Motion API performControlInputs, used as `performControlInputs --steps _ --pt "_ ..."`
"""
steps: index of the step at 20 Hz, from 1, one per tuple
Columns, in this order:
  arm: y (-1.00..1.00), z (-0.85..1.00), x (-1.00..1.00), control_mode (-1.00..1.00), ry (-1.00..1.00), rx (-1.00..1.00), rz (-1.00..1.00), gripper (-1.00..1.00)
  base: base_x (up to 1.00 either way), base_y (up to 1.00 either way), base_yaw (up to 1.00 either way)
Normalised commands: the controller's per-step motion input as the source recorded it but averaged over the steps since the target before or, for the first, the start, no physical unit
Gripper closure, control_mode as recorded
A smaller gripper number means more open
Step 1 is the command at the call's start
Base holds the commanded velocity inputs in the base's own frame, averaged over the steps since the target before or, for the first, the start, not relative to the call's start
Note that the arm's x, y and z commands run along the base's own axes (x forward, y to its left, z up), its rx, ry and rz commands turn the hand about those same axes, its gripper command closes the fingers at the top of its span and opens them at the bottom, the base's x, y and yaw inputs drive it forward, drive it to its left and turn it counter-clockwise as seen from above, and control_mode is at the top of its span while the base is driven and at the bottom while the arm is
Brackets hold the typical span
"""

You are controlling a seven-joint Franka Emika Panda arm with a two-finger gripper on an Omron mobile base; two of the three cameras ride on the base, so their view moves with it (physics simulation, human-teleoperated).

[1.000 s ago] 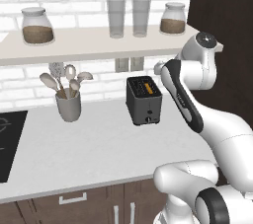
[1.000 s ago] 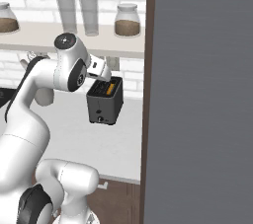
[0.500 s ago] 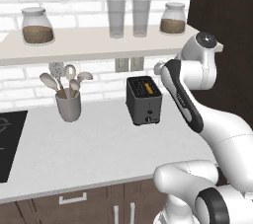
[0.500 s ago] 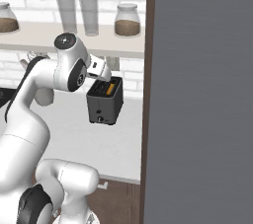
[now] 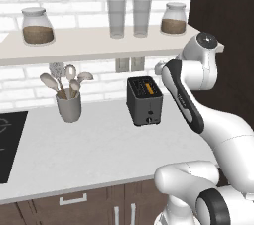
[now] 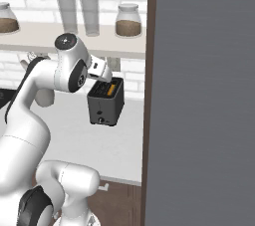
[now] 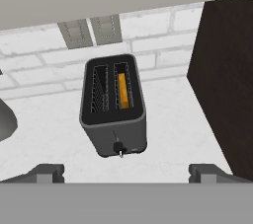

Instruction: Start the toaster. Once the lever pops up, take the bread to the plate on the dining counter.

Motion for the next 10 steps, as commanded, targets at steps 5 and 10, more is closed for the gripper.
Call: performControlInputs --steps 5,10 --pt "0.0 0.0 0.0 -1.0 0.0 0.0 0.0 -1.0 0.0 0.0 0.0" --pt "0.0 0.0 0.0 -1.0 0.0 0.0 0.0 -1.0 0.0 0.0 0.0"
